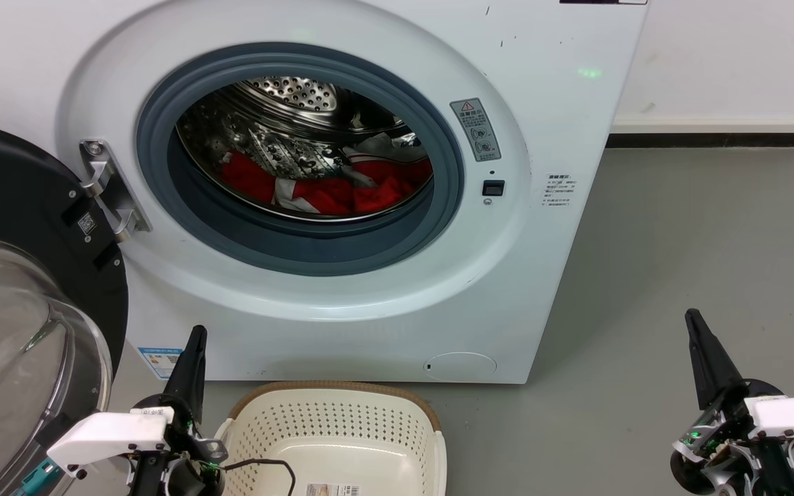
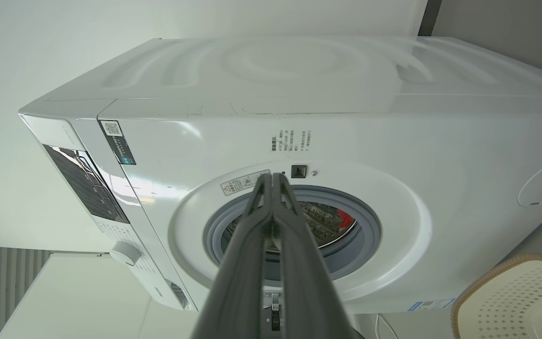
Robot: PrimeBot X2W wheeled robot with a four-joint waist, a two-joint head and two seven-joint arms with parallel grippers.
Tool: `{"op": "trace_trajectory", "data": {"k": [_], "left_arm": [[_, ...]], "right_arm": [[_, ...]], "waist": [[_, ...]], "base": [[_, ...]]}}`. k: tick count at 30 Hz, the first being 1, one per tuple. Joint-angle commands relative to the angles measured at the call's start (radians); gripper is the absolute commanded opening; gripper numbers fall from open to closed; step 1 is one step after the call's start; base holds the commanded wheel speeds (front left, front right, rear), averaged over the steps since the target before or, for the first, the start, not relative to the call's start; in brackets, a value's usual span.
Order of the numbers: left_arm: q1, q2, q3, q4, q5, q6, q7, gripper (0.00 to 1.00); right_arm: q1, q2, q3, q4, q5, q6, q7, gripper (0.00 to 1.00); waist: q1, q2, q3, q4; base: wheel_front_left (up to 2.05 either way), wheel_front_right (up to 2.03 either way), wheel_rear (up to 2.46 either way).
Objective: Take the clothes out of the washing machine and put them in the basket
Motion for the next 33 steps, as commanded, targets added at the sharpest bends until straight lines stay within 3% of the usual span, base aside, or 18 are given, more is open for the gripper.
{"op": "trace_trajectory", "data": {"k": [1,27,28,33], "left_arm": [[-0.006,-0.001,0.002,-0.001,-0.002,-0.003,0.002,0.00],[-0.006,-0.001,0.002,-0.001,-0.002,-0.003,0.002,0.00],[-0.006,-0.001,0.002,-0.001,-0.002,-0.003,0.002,1.00],[0.021,-0.002,-0.008,0.016,0.002,0.000,-0.011,1.00]], "right_arm": [[-0.013,0.004,0.001,0.002,-0.004,0.000,0.000,0.00],[-0.013,0.004,0.001,0.002,-0.004,0.000,0.000,0.00],[-0.013,0.004,0.001,0.002,-0.004,0.000,0.000,1.00],[0.022,0.000,0.003,0.020,-0.004,0.000,-0.009,1.00]], "waist": [[0.0000,0.0000,0.000,0.000],[0.0000,0.0000,0.000,0.000],[0.0000,0.0000,0.000,0.000],[0.0000,0.0000,0.000,0.000]], "base": [[0.00,0.00,0.00],[0.00,0.00,0.00],[0.00,0.00,0.00],[0.00,0.00,0.00]]}}
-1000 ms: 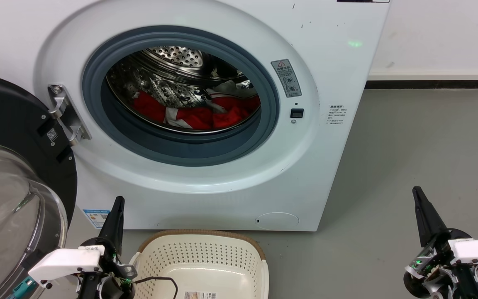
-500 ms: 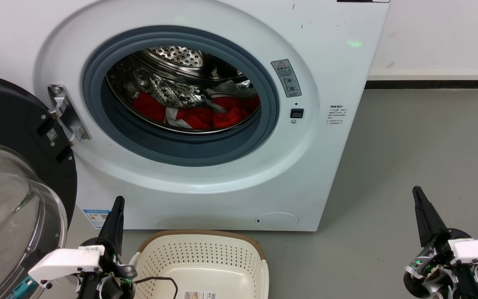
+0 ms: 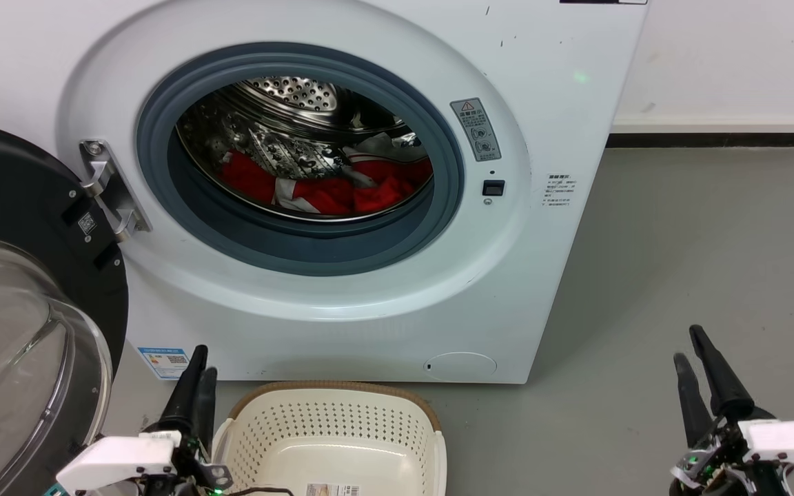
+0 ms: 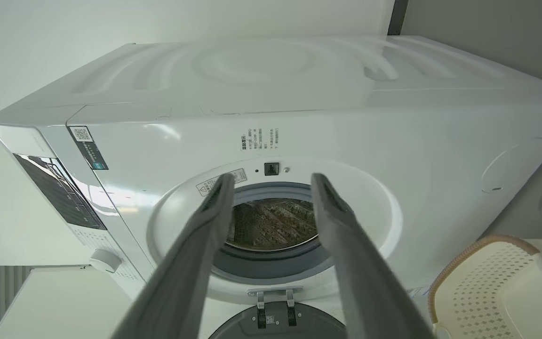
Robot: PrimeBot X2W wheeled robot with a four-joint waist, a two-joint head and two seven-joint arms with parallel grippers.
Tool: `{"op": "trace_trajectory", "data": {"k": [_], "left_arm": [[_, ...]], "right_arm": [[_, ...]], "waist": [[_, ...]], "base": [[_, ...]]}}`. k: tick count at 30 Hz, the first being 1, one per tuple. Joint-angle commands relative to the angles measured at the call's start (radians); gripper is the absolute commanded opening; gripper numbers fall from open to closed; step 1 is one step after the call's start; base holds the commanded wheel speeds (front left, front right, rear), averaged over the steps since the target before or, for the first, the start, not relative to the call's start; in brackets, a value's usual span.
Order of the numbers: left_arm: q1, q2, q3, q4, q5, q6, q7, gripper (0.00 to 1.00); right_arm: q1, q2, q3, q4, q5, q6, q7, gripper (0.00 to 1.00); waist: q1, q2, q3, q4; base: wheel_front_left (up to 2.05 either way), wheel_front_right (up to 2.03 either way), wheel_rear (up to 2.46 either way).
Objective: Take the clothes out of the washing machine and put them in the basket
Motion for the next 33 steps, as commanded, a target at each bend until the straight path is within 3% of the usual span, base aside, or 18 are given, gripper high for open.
{"op": "trace_trajectory", "data": {"k": [1,15,20,21,33], "left_arm": [[-0.014,0.001,-0.003,-0.023,0.004,0.000,-0.011,1.00],[-0.007,0.002,0.004,-0.082,0.186,0.021,-0.075,1.00],[0.001,0.002,-0.004,-0.112,0.278,0.043,-0.097,1.00],[0.006,0.002,-0.015,-0.131,0.344,0.054,-0.109,1.00],[0.027,0.002,-0.069,-0.183,0.613,0.106,-0.156,1.00]], "right_arm": [[-0.012,0.000,0.001,-0.016,-0.008,0.000,-0.011,1.00],[0.007,0.000,0.000,-0.087,-0.238,0.000,-0.075,1.00],[0.017,0.000,0.014,-0.128,-0.367,0.000,-0.097,1.00],[0.023,0.000,0.020,-0.152,-0.445,0.000,-0.110,1.00],[0.049,0.000,0.056,-0.213,-0.751,0.000,-0.156,1.00]], "waist": [[0.0000,0.0000,0.000,0.000],[0.0000,0.0000,0.005,-0.002],[0.0000,0.0000,0.006,-0.003],[0.0000,0.0000,0.007,-0.003],[0.0000,0.0000,0.008,-0.004]], "base": [[0.00,0.00,0.00],[0.00,0.00,0.00],[0.00,0.00,0.00],[0.00,0.00,0.00],[0.00,0.00,0.00]]}}
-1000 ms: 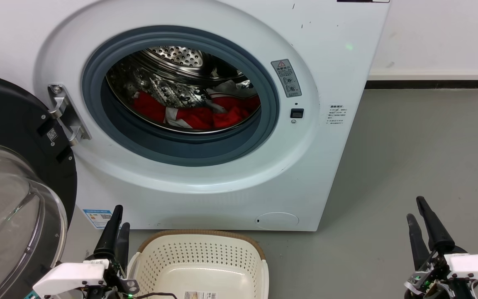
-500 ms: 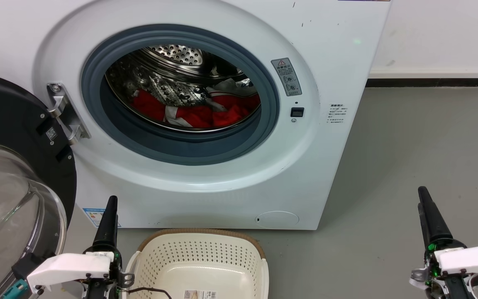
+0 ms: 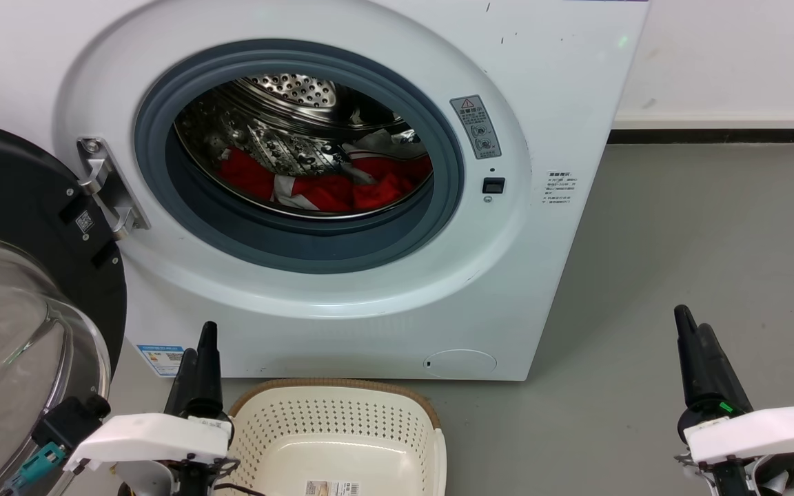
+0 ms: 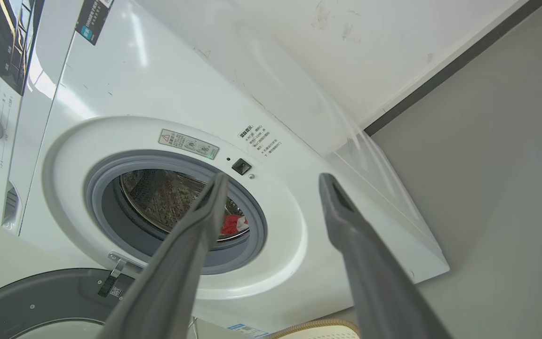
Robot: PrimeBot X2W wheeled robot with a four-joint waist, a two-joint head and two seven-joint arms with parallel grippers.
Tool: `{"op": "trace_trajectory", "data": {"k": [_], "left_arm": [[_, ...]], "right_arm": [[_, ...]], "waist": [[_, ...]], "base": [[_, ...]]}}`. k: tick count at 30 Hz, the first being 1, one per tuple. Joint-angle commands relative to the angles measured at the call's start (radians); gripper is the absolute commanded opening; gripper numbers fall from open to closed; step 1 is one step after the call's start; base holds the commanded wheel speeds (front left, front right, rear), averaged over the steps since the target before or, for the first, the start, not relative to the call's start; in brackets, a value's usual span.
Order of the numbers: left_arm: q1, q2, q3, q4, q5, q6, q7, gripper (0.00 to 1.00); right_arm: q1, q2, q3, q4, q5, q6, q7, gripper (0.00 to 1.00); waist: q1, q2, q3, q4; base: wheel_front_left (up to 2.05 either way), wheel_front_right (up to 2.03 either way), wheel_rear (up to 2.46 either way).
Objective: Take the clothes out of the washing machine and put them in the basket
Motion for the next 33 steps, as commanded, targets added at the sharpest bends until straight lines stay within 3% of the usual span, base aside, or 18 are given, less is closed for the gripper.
{"op": "trace_trajectory", "data": {"k": [1,26,33], "left_arm": [[-0.003,0.002,-0.004,-0.022,0.033,0.005,-0.009,1.00],[0.022,0.002,-0.059,-0.076,0.377,0.059,-0.088,1.00],[0.029,0.003,-0.068,-0.083,0.449,0.055,-0.107,1.00]], "right_arm": [[-0.003,-0.001,0.003,-0.025,-0.036,0.000,-0.011,1.00],[0.035,0.000,0.029,-0.101,-0.408,0.000,-0.090,1.00],[0.048,0.000,0.032,-0.121,-0.490,0.000,-0.110,1.00]], "waist": [[0.0000,0.0000,0.000,0.000],[0.0000,0.0000,0.010,-0.002],[0.0000,0.0000,0.010,-0.001]], "base": [[0.00,0.00,0.00],[0.00,0.00,0.00],[0.00,0.00,0.00]]}}
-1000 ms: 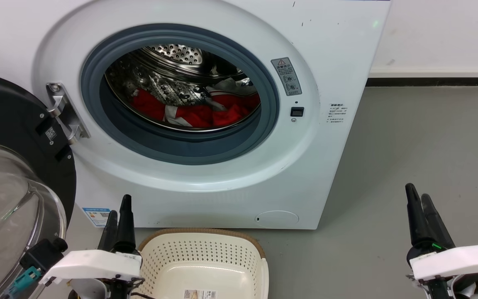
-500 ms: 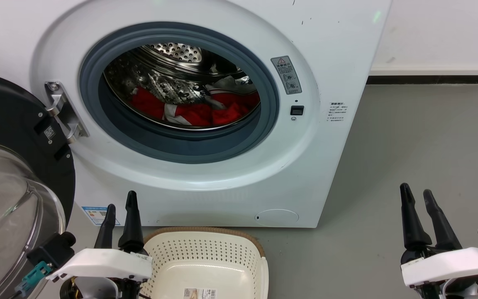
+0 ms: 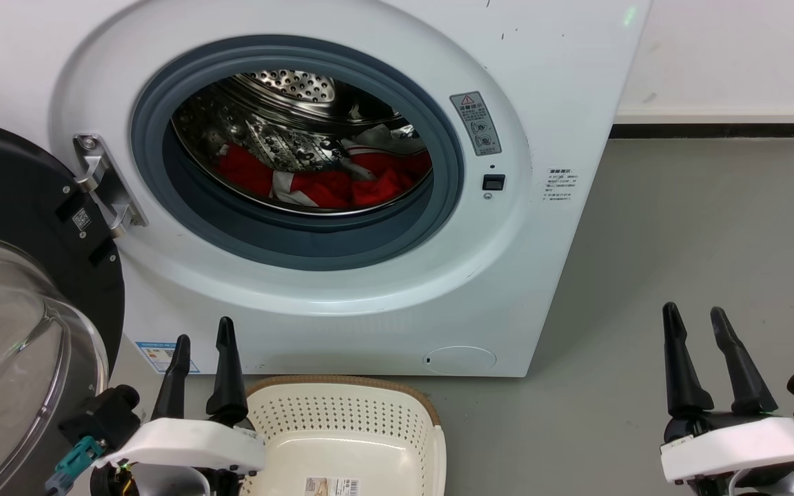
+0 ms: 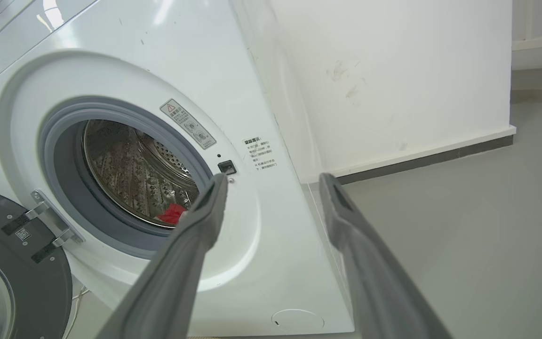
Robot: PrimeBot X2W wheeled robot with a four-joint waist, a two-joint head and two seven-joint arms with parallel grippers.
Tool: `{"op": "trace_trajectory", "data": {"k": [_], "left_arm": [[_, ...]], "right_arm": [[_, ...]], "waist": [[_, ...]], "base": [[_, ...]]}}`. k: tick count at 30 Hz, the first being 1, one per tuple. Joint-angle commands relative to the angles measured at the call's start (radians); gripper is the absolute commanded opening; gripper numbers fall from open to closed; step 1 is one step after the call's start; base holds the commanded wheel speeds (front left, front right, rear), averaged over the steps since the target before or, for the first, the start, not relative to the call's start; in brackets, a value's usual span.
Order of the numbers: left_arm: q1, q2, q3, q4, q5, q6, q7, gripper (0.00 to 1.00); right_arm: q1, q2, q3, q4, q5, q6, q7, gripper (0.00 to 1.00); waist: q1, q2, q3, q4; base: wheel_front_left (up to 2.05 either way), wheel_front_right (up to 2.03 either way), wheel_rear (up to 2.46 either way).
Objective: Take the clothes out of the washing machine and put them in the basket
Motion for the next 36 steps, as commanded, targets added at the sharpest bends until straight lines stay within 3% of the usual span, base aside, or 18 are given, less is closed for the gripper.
{"op": "trace_trajectory", "data": {"k": [1,36], "left_arm": [[-0.001,0.002,-0.002,-0.016,0.027,0.000,-0.009,1.00],[0.039,0.002,-0.017,-0.008,0.338,0.007,-0.091,1.00]], "right_arm": [[0.007,0.000,0.001,-0.018,-0.029,0.000,-0.010,1.00],[0.057,0.001,0.015,-0.061,-0.357,0.000,-0.091,1.00]], "waist": [[0.0000,0.0000,0.000,0.000],[0.0000,0.0000,0.008,-0.003]], "base": [[0.00,0.00,0.00],[0.00,0.00,0.00]]}}
